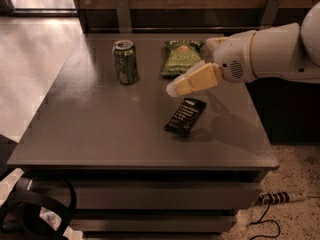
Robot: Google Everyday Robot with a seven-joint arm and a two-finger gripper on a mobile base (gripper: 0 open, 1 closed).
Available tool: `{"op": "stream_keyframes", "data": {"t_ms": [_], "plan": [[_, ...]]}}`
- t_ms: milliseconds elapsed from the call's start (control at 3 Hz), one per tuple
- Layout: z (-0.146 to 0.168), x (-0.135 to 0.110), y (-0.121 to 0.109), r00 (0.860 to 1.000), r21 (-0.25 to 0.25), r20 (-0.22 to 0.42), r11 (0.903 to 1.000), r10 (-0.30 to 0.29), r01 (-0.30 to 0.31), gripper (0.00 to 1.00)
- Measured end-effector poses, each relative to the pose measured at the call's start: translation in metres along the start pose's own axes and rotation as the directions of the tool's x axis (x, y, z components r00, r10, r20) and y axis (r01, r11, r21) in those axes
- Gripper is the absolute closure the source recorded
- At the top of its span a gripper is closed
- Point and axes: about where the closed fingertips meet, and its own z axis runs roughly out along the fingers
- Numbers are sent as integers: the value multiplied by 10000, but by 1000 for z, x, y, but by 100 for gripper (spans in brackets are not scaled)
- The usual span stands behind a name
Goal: Place green can upright
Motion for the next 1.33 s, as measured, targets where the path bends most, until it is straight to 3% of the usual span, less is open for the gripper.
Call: {"op": "stream_keyframes", "data": {"t_ms": [333,1000,1333], "plan": [[23,-44,-29,9866,794,1632,9968,-54,-77,0],[42,-50,-34,9831,1043,1831,9945,-72,-122,0],[79,-56,-40,9682,1262,2500,9912,66,-393,0]]}}
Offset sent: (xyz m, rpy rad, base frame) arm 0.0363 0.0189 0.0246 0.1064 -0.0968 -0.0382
